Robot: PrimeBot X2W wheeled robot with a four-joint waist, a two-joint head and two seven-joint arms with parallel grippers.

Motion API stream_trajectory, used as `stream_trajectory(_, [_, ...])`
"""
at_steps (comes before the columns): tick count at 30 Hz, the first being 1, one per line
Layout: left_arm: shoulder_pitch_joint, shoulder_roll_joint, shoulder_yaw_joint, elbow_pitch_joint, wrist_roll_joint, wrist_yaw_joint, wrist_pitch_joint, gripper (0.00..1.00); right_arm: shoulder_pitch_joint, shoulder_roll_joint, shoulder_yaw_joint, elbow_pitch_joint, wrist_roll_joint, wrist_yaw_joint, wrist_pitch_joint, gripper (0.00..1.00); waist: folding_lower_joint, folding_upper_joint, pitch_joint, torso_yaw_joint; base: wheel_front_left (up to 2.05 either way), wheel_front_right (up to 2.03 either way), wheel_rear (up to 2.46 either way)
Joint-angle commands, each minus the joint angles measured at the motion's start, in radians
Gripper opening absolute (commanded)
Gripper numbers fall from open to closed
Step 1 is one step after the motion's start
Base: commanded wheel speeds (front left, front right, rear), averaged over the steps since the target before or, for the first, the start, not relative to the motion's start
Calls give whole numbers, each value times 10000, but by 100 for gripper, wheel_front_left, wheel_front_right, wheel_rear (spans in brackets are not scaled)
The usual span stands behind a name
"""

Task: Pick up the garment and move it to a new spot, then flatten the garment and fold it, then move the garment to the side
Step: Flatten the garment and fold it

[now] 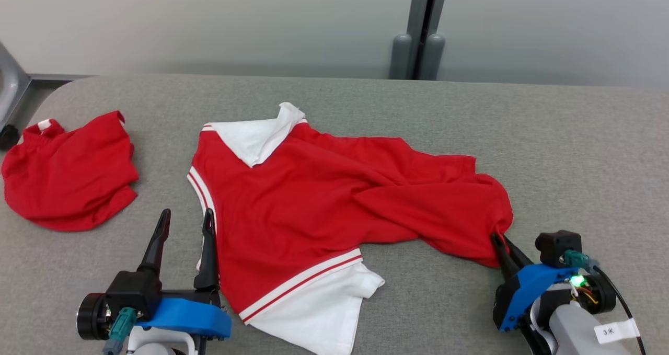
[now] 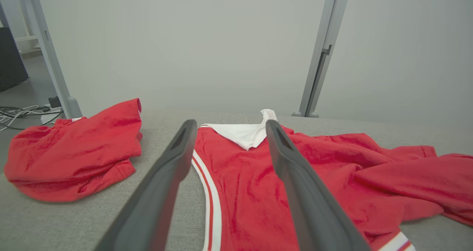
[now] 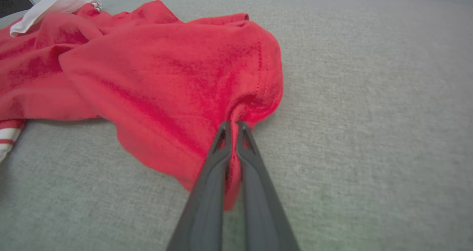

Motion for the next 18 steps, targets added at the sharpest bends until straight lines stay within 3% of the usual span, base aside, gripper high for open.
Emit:
stream_trajectory(1, [99,-15,-1,20,-14,-2,-26,100,277,-158,96,-170,114,1,-46,0,1,-2,-256,-291,0,0,0])
stream_trajectory(10, [323,-14,-91,-57,-154,84,-26,100,2740,-672,263,-3303,1028,1,552,0,1,-2,-493,-1084,0,0,0])
stream_trajectory(14, [355,-8,-64,-116,-161,117,-26,100,4378,-1037,-593,-5406,1028,1,1370,0,1,-2,-410,-1320,0,0,0])
stream_trajectory(18, [265,-8,-28,-147,-118,110,-26,100,5889,-981,-1661,-7346,764,1,2520,0,1,-2,-274,-1478,0,0,0])
